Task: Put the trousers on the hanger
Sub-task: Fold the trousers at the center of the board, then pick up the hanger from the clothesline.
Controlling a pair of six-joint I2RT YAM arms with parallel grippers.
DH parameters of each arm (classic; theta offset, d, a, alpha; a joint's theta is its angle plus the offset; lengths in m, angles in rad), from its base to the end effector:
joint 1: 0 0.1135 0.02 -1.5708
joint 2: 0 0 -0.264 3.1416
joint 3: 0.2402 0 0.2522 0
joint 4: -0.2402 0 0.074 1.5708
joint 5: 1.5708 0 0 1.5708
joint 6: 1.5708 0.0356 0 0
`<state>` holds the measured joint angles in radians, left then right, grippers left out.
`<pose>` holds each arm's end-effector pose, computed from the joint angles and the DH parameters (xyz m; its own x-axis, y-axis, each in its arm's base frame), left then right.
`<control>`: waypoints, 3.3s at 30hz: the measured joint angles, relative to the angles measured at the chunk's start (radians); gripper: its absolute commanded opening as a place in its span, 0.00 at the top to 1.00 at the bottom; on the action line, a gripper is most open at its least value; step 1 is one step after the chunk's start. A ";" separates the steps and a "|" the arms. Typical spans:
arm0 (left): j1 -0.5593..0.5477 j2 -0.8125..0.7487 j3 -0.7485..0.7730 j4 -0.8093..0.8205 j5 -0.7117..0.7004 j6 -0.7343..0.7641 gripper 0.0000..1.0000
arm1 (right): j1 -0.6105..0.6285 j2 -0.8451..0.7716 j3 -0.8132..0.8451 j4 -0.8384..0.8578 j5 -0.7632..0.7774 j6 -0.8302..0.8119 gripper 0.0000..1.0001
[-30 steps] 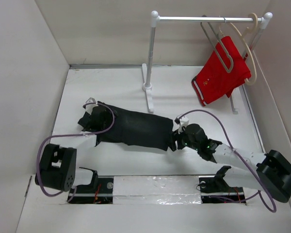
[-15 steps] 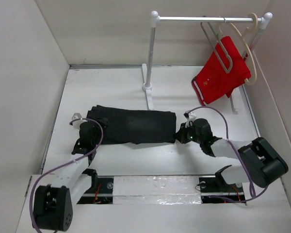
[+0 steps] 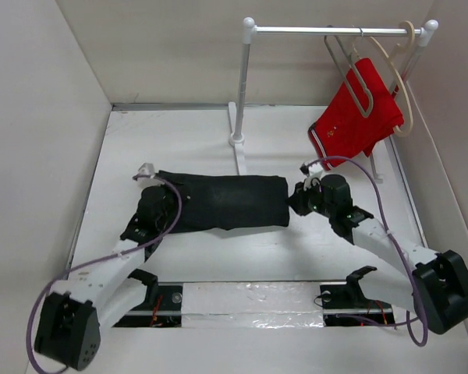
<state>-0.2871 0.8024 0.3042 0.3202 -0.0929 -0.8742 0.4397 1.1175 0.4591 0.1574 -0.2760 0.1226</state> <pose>0.1813 -0.0501 0.2196 -0.2581 -0.7201 -0.6441 -0.0055 0.6677 -0.7444 0.2038 0.1066 0.1964 -0.5079 -0.1089 -0.8545 -0.5680 0.7881 0.2372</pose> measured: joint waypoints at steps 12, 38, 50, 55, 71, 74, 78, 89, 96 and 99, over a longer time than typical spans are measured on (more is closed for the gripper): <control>-0.524 0.460 0.171 0.155 -0.066 0.087 0.98 | -0.016 0.350 0.219 0.150 -0.048 -0.001 1.00; -0.865 0.391 0.200 0.093 -0.341 0.146 1.00 | -0.327 -0.058 0.806 -0.147 0.098 -0.236 0.99; -0.930 0.362 0.254 0.036 -0.405 0.174 0.78 | -0.532 0.294 1.184 -0.445 0.000 -0.341 0.23; -0.931 0.302 0.225 0.048 -0.398 0.190 0.68 | -0.547 0.363 1.178 -0.494 -0.005 -0.337 0.43; -0.932 0.294 0.210 0.035 -0.393 0.177 0.67 | -0.530 0.366 1.139 -0.477 -0.013 -0.311 1.00; -0.932 0.292 0.212 0.023 -0.402 0.179 0.67 | -0.507 0.355 1.115 -0.446 -0.003 -0.309 1.00; -0.931 0.292 0.242 0.000 -0.410 0.186 0.64 | -0.474 0.313 1.068 -0.407 0.027 -0.301 1.00; -0.932 0.352 0.350 0.002 -0.399 0.212 0.49 | -0.451 0.158 0.933 -0.257 0.106 -0.256 1.00; -0.928 0.390 0.474 0.000 -0.365 0.266 0.49 | -0.451 0.106 0.785 -0.211 0.114 -0.222 1.00; -0.908 0.405 0.555 0.023 -0.322 0.285 0.50 | -0.451 0.064 0.699 -0.208 0.126 -0.211 1.00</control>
<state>-1.1950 1.2076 0.8589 0.3428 -0.4149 -0.5888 -0.0116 1.1820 1.1584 -0.0509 -0.1505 -0.0887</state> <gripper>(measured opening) 0.505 0.105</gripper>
